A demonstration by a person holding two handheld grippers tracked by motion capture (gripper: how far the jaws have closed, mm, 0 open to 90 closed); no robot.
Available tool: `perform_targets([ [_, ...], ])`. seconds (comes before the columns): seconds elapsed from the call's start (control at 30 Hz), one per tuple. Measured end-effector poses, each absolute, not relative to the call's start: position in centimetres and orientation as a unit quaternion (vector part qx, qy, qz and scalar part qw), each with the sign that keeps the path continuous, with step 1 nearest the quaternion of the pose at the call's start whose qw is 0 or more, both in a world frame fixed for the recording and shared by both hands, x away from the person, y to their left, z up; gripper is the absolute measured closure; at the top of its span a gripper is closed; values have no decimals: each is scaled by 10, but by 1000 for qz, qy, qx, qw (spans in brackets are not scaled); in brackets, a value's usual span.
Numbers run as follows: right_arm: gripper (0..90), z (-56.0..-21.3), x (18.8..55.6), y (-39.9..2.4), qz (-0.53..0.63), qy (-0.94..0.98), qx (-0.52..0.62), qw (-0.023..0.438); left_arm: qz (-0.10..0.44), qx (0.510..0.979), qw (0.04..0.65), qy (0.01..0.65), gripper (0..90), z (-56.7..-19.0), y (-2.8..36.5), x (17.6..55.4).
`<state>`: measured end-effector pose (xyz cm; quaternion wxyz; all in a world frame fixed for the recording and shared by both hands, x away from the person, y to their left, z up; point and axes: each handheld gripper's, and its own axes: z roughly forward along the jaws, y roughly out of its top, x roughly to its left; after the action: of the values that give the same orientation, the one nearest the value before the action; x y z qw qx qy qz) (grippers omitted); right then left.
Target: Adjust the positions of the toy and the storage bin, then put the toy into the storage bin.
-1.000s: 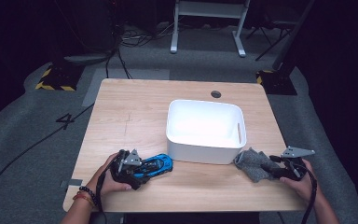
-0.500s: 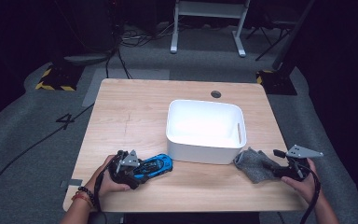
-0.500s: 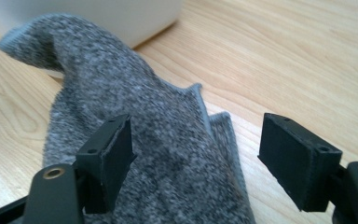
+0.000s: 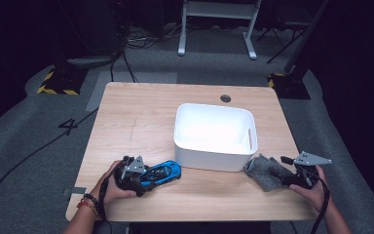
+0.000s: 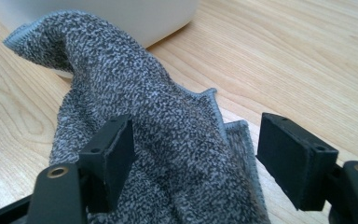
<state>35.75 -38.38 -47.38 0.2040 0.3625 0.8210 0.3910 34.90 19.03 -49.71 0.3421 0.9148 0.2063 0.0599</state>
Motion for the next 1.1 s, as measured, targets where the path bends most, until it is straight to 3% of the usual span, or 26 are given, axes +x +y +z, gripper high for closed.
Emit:
perform_targets([
  [0.47, 274, -480, 360, -379, 380, 829, 360, 197, 70, 913, 347, 204, 244, -491, 189, 347],
  [1.1, 279, -489, 359, -375, 368, 838, 357, 187, 100, 860, 461, 192, 244, -446, 194, 336],
])
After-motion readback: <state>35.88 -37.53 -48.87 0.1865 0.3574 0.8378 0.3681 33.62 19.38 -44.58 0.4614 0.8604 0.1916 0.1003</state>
